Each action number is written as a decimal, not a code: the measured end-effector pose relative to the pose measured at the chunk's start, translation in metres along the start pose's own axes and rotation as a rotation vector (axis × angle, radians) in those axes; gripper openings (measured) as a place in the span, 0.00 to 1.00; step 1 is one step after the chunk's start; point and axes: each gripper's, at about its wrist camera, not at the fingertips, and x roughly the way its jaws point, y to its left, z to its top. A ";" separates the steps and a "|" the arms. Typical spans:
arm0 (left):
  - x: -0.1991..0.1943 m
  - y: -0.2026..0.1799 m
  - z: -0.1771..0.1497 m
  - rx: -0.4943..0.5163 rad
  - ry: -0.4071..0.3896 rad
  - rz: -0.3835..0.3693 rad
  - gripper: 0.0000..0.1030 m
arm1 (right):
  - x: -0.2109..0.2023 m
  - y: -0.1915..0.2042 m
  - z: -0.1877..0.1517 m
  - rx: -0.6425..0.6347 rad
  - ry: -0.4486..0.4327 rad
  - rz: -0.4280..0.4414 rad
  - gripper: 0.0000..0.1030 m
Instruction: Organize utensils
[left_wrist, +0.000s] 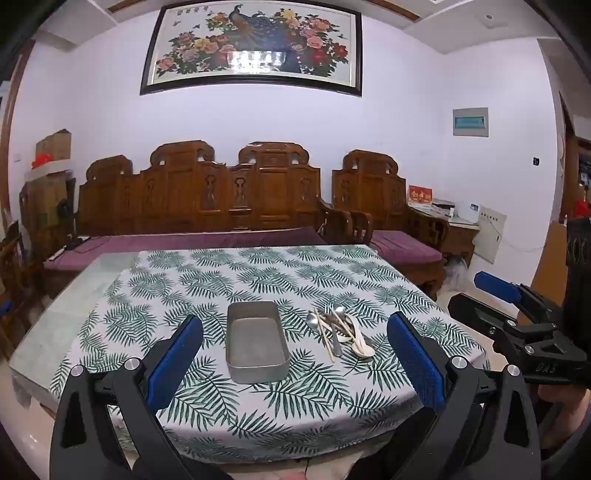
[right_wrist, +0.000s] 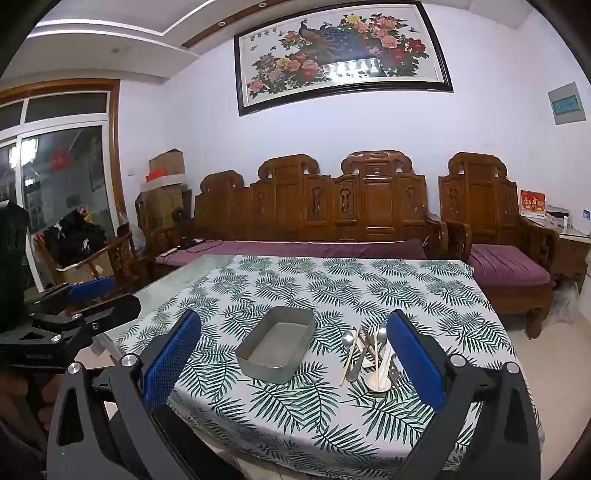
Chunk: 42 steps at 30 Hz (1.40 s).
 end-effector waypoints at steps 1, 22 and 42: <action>0.000 0.000 0.000 -0.001 0.000 0.001 0.94 | 0.000 0.000 0.000 0.000 -0.001 0.000 0.98; -0.004 -0.001 0.003 -0.003 -0.010 -0.005 0.94 | -0.003 0.001 0.004 0.004 -0.008 0.003 0.98; -0.010 -0.001 0.008 -0.003 -0.013 -0.005 0.94 | -0.005 0.001 0.007 0.006 -0.008 0.005 0.98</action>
